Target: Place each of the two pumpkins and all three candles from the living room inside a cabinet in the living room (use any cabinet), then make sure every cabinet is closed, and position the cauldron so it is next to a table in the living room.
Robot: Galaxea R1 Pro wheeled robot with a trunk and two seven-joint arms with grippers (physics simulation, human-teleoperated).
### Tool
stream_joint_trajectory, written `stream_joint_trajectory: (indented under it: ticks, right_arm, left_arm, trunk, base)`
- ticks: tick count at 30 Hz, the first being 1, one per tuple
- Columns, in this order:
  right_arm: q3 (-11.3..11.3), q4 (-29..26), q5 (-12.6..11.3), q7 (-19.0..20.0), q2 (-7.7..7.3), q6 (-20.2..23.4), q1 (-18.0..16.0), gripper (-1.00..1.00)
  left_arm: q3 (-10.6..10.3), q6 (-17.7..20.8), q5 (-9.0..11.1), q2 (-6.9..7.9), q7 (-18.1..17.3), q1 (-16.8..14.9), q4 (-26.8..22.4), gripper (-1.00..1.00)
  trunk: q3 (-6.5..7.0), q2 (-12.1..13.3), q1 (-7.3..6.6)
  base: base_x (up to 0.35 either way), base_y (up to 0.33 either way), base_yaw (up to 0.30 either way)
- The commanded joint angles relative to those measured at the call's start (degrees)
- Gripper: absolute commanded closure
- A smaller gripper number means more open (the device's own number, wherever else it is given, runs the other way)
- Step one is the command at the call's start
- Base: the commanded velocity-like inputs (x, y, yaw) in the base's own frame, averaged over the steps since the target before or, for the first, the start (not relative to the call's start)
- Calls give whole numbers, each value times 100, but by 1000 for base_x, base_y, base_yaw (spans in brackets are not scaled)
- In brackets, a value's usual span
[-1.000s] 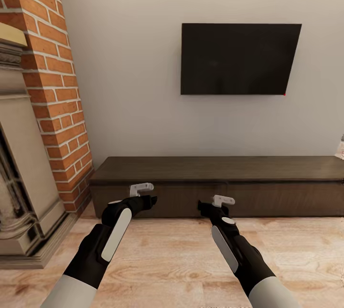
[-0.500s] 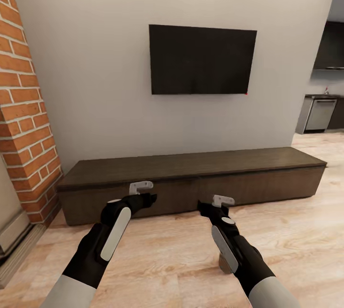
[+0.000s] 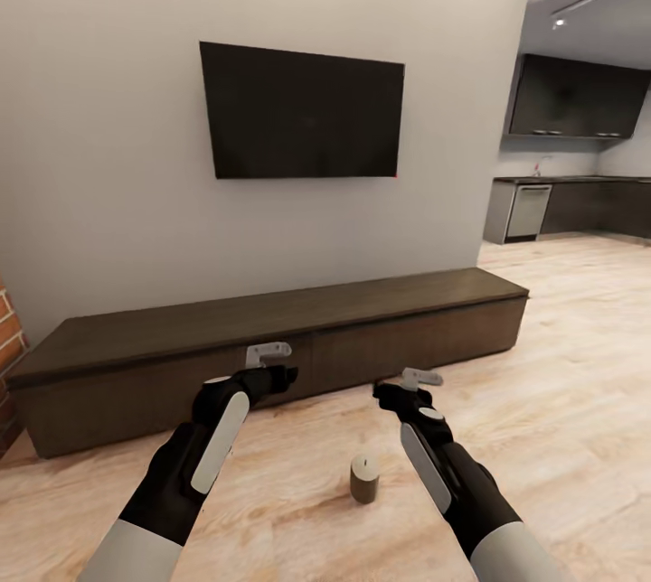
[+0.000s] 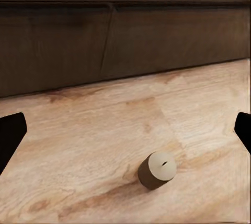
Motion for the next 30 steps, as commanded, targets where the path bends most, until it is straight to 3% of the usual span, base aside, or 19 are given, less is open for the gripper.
stream_joint_trajectory:
  ticks: [1,4,8,11,30]
  right_arm:
    - [16,-35,-53,-44,-3,105,-5,-100]
    - [-67,-75,-158,-28,-3,432,-35,-100]
    - [-244,-39,-582,-24,-16,662,-187,-100]
    - [-269,-34,-757,-20,-21,705,-208,-100]
    - [-275,-24,-820,5,-29,712,-216,-100]
  left_arm:
    - [-4,18,61,0,56,-4,-8,-100]
    - [-4,18,61,-1,56,-4,-13,-100]
    - [-4,18,59,-3,56,-4,-14,-100]
    - [-4,19,54,-5,56,-4,-16,-100]
    - [-4,18,10,-6,65,-4,-10,-100]
  trunk:
    - [-7,-3,-2]
    - [-7,-3,-2]
    - [-15,-3,-2]
    - [-36,-3,-2]
    - [-200,-3,-2]
  base:
    - [-66,-280,-280]
    - [-48,-280,-271]
    - [-11,-286,-137]
    - [-2,-307,76]
    - [0,-333,115]
